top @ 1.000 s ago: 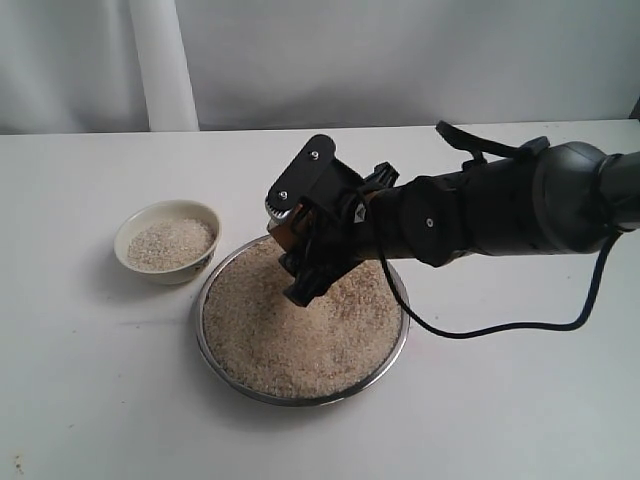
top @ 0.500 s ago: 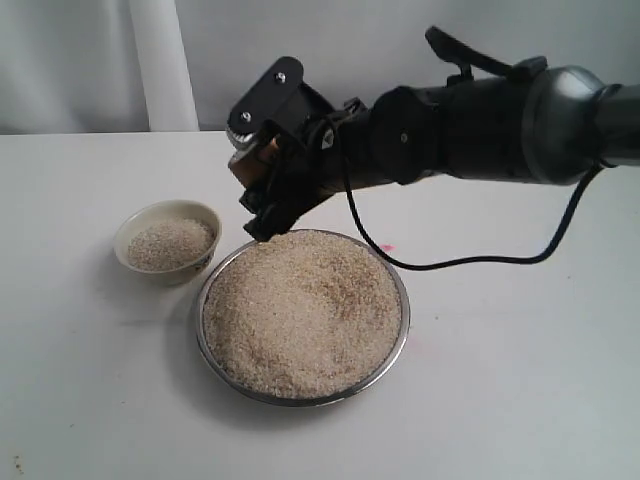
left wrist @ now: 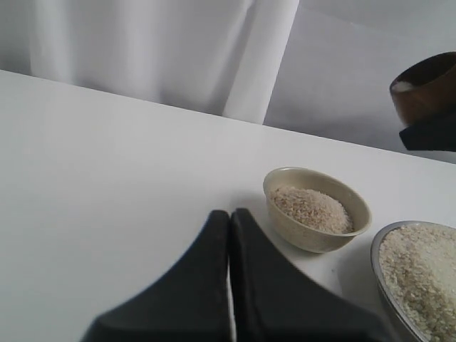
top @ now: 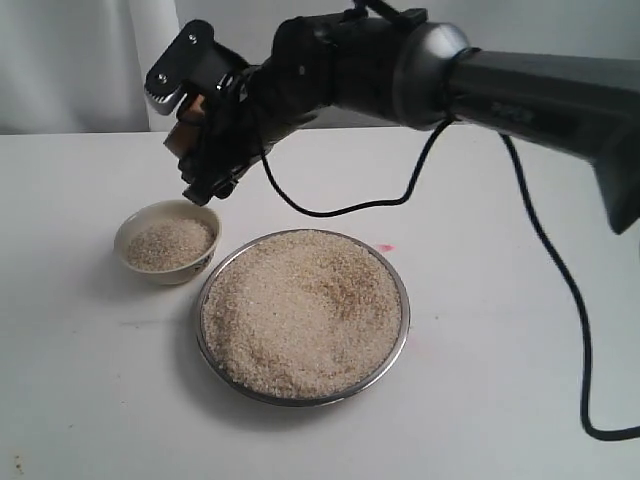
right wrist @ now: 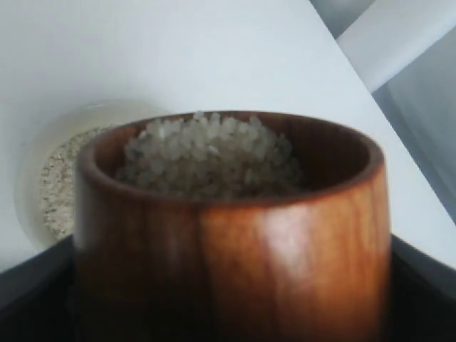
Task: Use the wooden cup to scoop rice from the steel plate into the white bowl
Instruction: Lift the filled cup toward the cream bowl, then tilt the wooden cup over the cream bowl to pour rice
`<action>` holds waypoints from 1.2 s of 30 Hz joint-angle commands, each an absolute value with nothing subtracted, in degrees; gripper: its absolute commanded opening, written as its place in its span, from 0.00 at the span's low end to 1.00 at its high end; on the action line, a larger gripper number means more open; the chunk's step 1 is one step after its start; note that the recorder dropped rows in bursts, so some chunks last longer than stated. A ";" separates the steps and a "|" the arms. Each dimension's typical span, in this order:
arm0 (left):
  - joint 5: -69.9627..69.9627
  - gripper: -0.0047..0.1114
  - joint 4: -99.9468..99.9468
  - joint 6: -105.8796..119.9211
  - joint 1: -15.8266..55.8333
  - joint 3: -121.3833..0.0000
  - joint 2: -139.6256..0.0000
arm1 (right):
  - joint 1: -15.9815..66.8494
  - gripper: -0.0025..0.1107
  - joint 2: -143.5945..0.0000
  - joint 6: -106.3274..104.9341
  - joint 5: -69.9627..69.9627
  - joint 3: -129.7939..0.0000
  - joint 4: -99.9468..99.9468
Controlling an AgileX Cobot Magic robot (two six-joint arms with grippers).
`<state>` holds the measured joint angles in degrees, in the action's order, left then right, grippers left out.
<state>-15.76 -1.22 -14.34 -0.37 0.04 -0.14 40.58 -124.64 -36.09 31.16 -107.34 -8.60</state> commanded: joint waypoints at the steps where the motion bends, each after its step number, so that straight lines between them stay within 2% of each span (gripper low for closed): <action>1: -15.23 0.04 -1.02 -14.53 0.00 0.00 0.00 | 43.60 0.02 -129.43 -29.37 35.28 -115.30 4.83; 9: -15.23 0.04 -1.02 -14.53 0.00 0.00 0.00 | 46.01 0.02 -136.44 -26.46 43.41 -125.16 15.12; 36: -15.23 0.04 -1.02 -14.53 0.00 0.00 0.00 | 52.07 0.02 -140.00 -26.46 48.40 -125.88 45.59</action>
